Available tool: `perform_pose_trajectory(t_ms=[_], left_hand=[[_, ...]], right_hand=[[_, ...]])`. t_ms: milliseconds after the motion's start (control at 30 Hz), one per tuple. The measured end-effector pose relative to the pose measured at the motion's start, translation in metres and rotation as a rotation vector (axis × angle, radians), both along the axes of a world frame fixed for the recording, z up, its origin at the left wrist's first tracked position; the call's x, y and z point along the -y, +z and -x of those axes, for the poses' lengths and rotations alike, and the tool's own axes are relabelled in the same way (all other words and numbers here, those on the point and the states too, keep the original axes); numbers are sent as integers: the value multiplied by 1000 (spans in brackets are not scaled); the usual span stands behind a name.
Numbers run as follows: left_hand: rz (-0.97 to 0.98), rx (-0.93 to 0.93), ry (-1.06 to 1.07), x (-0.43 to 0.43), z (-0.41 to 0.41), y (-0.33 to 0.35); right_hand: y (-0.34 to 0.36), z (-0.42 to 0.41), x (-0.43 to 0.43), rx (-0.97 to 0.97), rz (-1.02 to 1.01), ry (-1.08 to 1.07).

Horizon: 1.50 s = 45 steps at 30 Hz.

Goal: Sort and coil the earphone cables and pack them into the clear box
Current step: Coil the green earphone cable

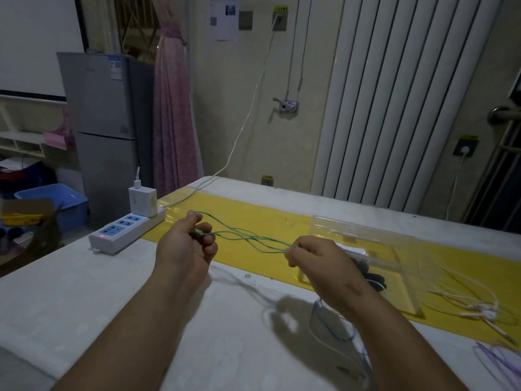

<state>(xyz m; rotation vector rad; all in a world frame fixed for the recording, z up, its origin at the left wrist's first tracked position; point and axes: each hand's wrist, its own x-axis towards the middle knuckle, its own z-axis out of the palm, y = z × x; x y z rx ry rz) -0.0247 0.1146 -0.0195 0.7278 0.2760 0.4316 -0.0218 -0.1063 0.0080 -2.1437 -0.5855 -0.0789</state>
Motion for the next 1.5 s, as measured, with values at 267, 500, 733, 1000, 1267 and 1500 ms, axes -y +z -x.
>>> perform_pose_trajectory(t_ms=[267, 500, 733, 1000, 1267, 1500], left_hand=[[46, -34, 2, -3, 0, 0], [44, 122, -39, -5, 7, 3], [-80, 158, -91, 3, 7, 6], [98, 189, -222, 6, 7, 5], [-119, 110, -369, 14, 7, 0], [-419, 42, -676, 28, 15, -3]], right_hand=[[-6, -10, 1, -6, -120, -84], [-4, -5, -2, 36, 32, -93], [-6, -1, -6, 32, 113, -67], [-9, 0, -8, -39, 228, -13], [-6, 1, -9, -68, -85, -72], [-12, -1, -11, -78, -273, -65]])
